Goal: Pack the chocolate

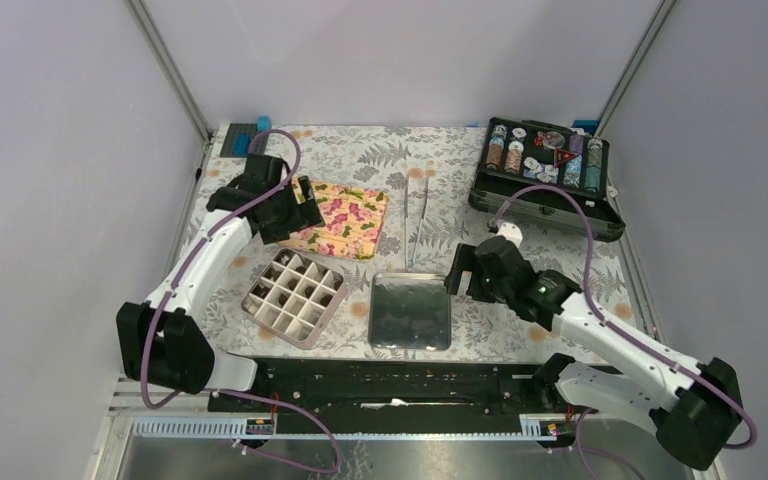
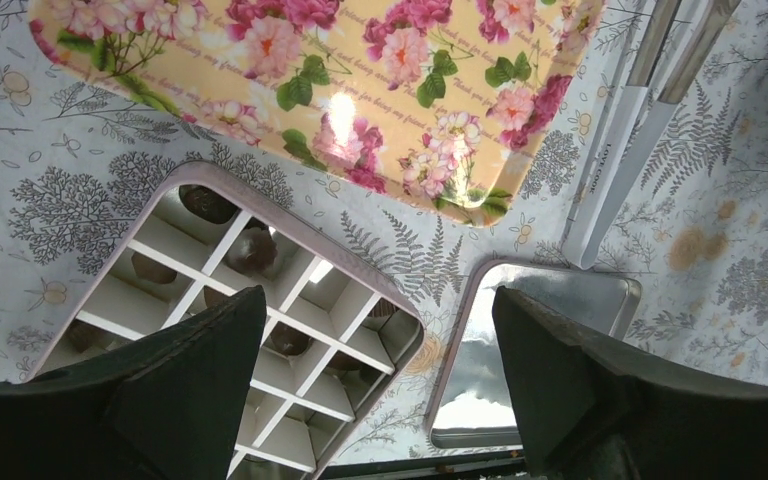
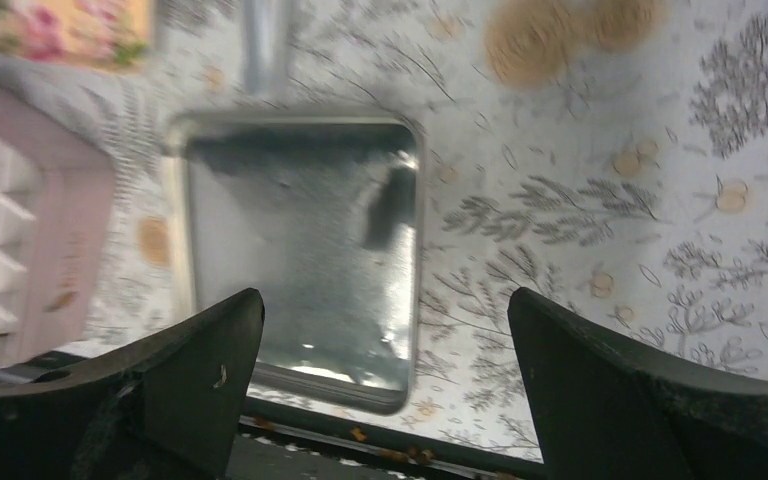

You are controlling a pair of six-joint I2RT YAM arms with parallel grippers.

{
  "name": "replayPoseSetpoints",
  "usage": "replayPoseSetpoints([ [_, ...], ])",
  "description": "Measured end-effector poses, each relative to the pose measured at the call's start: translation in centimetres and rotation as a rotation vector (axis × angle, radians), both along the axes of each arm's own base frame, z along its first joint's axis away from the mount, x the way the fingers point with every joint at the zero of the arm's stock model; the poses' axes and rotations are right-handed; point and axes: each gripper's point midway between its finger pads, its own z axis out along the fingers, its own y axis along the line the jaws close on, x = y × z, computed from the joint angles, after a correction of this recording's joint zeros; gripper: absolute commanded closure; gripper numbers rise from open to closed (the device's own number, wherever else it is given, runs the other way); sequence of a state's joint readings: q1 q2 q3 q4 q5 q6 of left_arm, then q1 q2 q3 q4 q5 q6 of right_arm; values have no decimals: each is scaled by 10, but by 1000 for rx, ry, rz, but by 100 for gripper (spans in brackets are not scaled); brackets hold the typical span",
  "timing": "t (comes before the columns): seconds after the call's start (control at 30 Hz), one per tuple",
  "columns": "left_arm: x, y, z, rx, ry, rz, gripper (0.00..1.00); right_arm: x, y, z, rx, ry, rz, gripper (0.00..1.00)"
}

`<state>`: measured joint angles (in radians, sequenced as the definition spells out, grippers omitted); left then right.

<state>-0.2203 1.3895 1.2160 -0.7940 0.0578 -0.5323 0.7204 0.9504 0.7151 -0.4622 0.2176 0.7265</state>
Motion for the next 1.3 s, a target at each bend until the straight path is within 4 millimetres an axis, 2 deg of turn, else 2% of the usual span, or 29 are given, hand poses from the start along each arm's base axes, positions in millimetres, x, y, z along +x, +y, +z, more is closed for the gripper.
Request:
replayPoseSetpoints([
  [0.2, -10, 5, 7, -23, -22, 8, 10, -15, -7, -56, -106, 146, -13, 11],
  [0.37, -14, 7, 6, -33, -15, 10, 10, -29, -2, -93, -181, 244, 11, 40],
  [0.5, -14, 6, 7, -49, -13, 8, 10, -32, 2, -105, -201, 272, 17, 56],
  [0.63, -14, 6, 9, -60, -15, 7, 10, -33, 4, -115, -225, 296, 22, 59],
  [0.77, -16, 10, 9, -61, -11, 18, 10, -28, 11, -117, -219, 284, 26, 61],
  [1.0, -18, 35, 10, -82, -13, 94, 10, -21, 22, -118, -194, 265, 38, 100],
  [1.17, -19, 54, 7, -86, 3, 152, 10, -26, 18, -114, -202, 267, 41, 100],
  [1.3, -19, 61, 6, -87, 6, 175, 9, -24, 13, -87, -171, 199, 37, 100],
])
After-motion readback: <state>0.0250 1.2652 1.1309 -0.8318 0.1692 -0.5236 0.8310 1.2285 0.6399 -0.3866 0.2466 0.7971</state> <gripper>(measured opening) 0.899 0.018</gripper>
